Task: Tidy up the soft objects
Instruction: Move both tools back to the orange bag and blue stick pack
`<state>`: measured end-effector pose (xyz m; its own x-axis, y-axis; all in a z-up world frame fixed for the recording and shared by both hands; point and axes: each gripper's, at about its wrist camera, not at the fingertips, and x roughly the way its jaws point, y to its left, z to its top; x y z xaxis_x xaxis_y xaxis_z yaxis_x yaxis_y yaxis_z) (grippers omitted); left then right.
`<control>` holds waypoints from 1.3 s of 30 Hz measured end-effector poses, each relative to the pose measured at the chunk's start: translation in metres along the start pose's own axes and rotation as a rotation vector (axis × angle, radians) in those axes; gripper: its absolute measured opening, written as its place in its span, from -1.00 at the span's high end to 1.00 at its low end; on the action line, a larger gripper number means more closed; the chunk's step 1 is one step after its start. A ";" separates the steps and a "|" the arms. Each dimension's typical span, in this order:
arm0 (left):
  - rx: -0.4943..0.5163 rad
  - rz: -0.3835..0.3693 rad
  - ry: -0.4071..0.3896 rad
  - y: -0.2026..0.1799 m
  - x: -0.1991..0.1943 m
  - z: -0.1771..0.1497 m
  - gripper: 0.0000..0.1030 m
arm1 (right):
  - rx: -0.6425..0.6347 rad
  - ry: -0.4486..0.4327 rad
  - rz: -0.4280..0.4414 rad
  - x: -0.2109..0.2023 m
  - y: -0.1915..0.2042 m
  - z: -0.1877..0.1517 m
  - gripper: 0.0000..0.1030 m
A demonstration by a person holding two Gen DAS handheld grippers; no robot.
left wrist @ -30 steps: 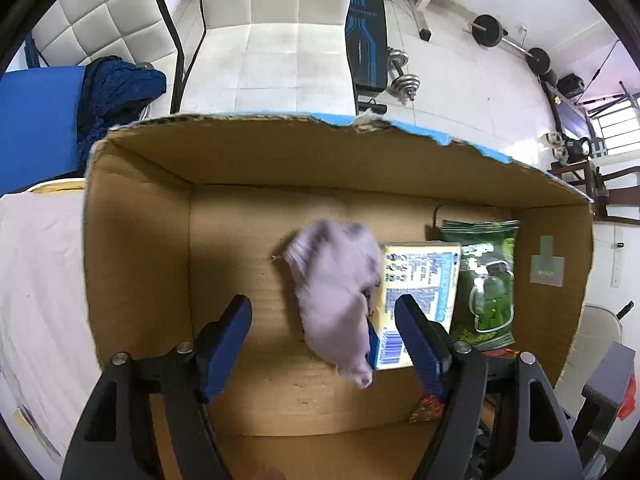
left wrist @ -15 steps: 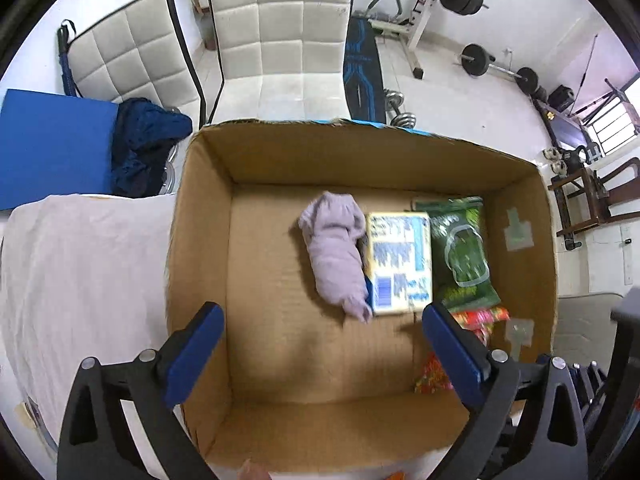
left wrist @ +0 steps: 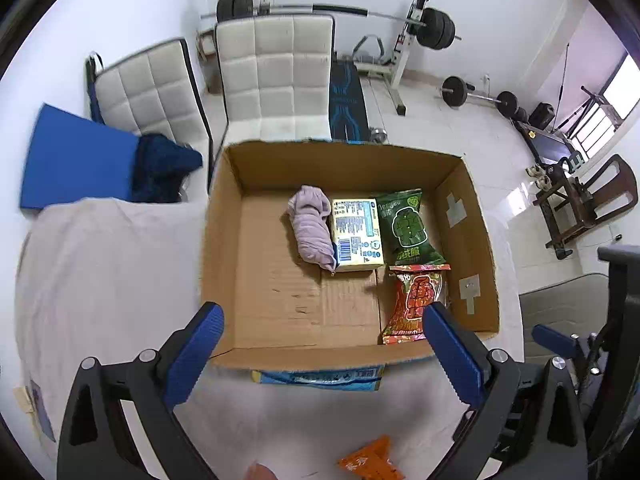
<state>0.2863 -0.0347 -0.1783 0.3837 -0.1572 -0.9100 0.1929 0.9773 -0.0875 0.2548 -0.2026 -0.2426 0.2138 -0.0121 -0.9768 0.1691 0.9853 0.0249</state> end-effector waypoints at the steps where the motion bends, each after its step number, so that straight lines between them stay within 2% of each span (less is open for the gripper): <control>1: 0.005 0.009 -0.009 -0.001 -0.004 -0.002 -0.98 | -0.002 -0.010 -0.001 -0.005 0.000 -0.003 -1.00; 11: 0.015 0.070 -0.106 -0.006 -0.053 -0.022 -0.98 | -0.014 -0.108 0.012 -0.069 -0.006 -0.028 -1.00; 17: -0.004 0.088 -0.128 -0.006 -0.066 -0.031 -0.98 | -0.016 -0.157 0.031 -0.100 -0.009 -0.038 -1.00; 21: -0.028 0.115 -0.113 -0.002 -0.065 -0.045 -0.98 | -0.023 -0.156 0.043 -0.108 -0.009 -0.047 -1.00; 23: -0.053 0.134 -0.081 0.003 -0.058 -0.060 -0.98 | -0.014 -0.129 0.055 -0.101 -0.011 -0.055 -1.00; 27: -0.094 0.179 0.007 0.014 -0.035 -0.098 -0.98 | 0.015 0.021 0.108 -0.054 -0.013 -0.087 -1.00; 32: -0.152 0.245 0.185 0.036 0.011 -0.159 -0.98 | 0.127 0.356 0.248 0.045 -0.008 -0.154 -1.00; 33: -0.166 0.249 0.207 0.039 0.016 -0.168 -0.98 | 0.151 0.396 0.254 0.061 -0.007 -0.164 -1.00; 35: -0.197 0.258 0.259 0.046 0.030 -0.187 -0.97 | 0.177 0.436 0.253 0.088 -0.002 -0.181 -1.00; 39: -0.233 0.271 0.320 0.053 0.050 -0.205 -0.97 | 0.149 0.462 0.216 0.126 0.013 -0.191 -0.96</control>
<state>0.1307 0.0382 -0.3112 0.0876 0.1241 -0.9884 -0.0969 0.9886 0.1155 0.1007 -0.1584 -0.4064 -0.1818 0.2977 -0.9372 0.3102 0.9218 0.2327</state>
